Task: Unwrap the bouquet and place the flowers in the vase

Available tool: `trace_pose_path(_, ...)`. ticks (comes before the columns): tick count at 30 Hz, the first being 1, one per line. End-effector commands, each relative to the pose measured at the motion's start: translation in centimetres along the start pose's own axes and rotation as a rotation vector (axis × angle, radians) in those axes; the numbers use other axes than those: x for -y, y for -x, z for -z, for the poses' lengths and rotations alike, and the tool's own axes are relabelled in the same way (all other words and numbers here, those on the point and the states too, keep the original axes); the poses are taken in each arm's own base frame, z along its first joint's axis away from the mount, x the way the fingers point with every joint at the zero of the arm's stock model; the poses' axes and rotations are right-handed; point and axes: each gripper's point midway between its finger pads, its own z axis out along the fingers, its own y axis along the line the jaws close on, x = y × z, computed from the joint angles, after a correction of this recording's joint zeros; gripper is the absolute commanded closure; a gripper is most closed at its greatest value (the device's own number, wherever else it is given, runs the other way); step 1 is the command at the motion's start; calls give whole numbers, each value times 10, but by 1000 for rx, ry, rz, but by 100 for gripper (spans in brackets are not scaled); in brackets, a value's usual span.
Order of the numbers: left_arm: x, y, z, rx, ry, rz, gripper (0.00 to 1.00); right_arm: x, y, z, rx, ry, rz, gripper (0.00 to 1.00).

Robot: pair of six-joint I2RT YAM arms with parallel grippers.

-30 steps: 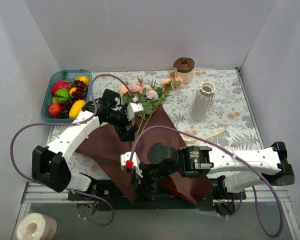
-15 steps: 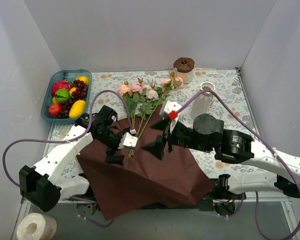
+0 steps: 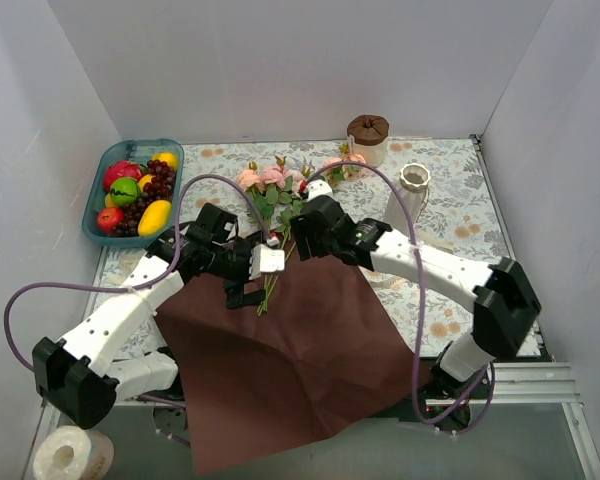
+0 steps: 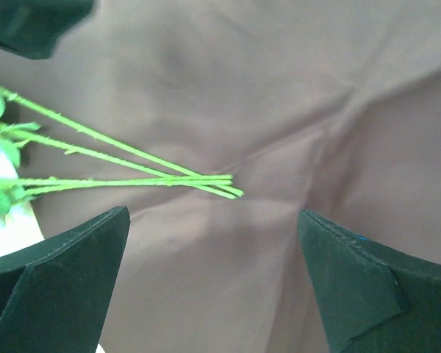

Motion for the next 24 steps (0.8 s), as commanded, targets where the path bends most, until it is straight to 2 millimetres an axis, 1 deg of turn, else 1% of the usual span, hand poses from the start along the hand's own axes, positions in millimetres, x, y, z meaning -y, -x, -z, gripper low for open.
trace_pose_path(1, -58, 0, -1, 6, 200, 275, 2, 5, 46, -23, 66, -87, -134, 25)
trace_pose_path(2, -71, -11, 2, -5, 230, 334, 2, 8, 40, -38, 40, -111, -140, 26)
trace_pose_path(3, -80, -14, 4, 2, 252, 414, 2, 6, 46, -43, 58, -110, -151, 26)
trace_pose_path(4, -93, -32, 4, -8, 269, 553, 2, 5, 46, -48, 65, -113, -159, 27)
trace_pose_path(6, -113, -42, 10, 3, 315, 662, 3, 7, 47, -63, 91, -131, -183, 29)
trace_pose_path(7, -119, -51, 10, -7, 334, 723, 5, 9, 47, -68, 97, -140, -209, 32)
trace_pose_path(8, -124, -63, 6, -28, 340, 792, 7, 15, 42, -78, 85, -171, -221, 35)
trace_pose_path(9, -127, -68, 5, -42, 352, 816, 9, 17, 40, -83, 79, -180, -233, 38)
trace_pose_path(10, -130, -72, 4, -51, 369, 839, 11, 17, 43, -88, 79, -182, -245, 43)
trace_pose_path(11, -133, -74, 1, -47, 381, 873, 12, 18, 34, -100, 54, -198, -253, 44)
trace_pose_path(12, -133, -75, -1, -48, 377, 880, 13, 18, 32, -105, 42, -201, -254, 46)
trace_pose_path(13, -133, -75, -2, -46, 373, 881, 16, 15, 36, -108, 43, -201, -256, 47)
trace_pose_path(14, -134, -76, -3, -40, 379, 886, 16, 16, 27, -117, 19, -218, -256, 48)
trace_pose_path(16, -133, -79, -5, -43, 386, 897, 17, 17, 26, -125, 13, -239, -267, 48)
trace_pose_path(17, -137, -78, -4, -36, 400, 890, 17, 19, 17, -133, -7, -257, -272, 48)
trace_pose_path(19, -139, -79, -2, -35, 421, 887, 17, 20, 12, -139, -17, -267, -279, 48)
trace_pose_path(20, -141, -78, -2, -32, 428, 883, 17, 20, 6, -145, -29, -272, -280, 48)
trace_pose_path(24, -145, -81, 2, -37, 470, 894, 17, 21, -4, -155, -51, -276, -313, 48)
